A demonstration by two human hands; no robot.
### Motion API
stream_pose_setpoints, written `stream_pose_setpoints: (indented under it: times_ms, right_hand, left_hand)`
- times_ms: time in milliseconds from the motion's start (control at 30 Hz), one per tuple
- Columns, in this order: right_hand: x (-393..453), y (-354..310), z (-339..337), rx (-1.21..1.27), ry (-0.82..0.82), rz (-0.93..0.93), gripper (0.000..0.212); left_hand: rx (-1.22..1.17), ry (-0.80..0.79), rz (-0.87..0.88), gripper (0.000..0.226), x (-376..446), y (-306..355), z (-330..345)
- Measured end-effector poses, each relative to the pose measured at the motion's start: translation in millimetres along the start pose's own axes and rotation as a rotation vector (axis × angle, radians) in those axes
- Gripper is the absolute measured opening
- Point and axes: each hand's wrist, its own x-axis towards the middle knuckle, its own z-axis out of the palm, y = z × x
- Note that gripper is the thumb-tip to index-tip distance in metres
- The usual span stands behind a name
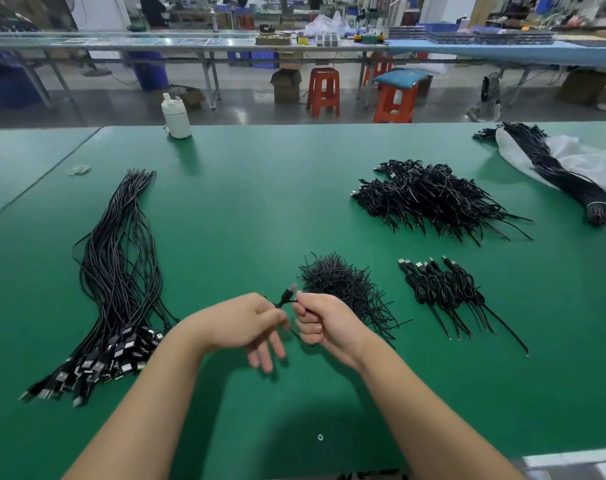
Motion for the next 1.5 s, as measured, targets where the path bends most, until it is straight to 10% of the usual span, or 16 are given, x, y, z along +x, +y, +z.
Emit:
stream_pose_setpoints:
  times_ms: [133, 333, 467, 600, 700, 933, 1067, 1300, 1500]
  right_hand:
    - [-3.3, 4.6, 10.2, -0.071, -0.021, -0.013, 0.036]
    - [-4.2, 10.0, 13.9, -0.183, -0.049, 0.021, 0.040]
    - [-7.4, 2.1, -2.0, -0.242, 0.007, 0.023, 0.042]
    - [-7.7, -13.4, -12.5, -0.297, 0.070, 0.018, 0.043]
    - [-6.0, -24.8, -7.1, -0.295, 0.090, -0.001, 0.041]
    - [-13.9, -35.2, 15.7, -0.435, 0.047, -0.154, 0.034]
    - [-16.7, -33.5, 21.2, -0.728, 0.121, -0.248, 0.036]
    - [-15.9, -18.0, 20.7, -0.993, 0.319, -0.216, 0.050]
    - [-19.7, -17.6, 15.5, -0.701, 0.271, -0.183, 0.022]
  left_hand:
    - [-0.413, 0.447, 0.197, 0.037, 17.9, 1.2, 11.7]
    - [-1.350, 0.516, 0.402, 0.040, 26.6, 22.0, 8.6]
    - [-1.144, 0.298, 0.427, 0.036, 11.2, 18.1, -5.3]
    - [-0.319, -0.109, 0.345, 0.040, -5.7, 5.1, -5.3]
    - [0.033, -0.103, 0.137, 0.038, -4.6, 8.8, 2.1]
    - [-0.243, 0.626, 0.265, 0.035, 22.7, 14.1, 21.4]
    - [-0.762, 0.511, 0.371, 0.036, 26.3, 16.6, 28.8]
    - [-0.995, 0.491, 0.433, 0.027, 24.8, 31.0, 40.1]
    - [-1.152, 0.367, 0.426, 0.020, 19.5, 35.8, 41.3]
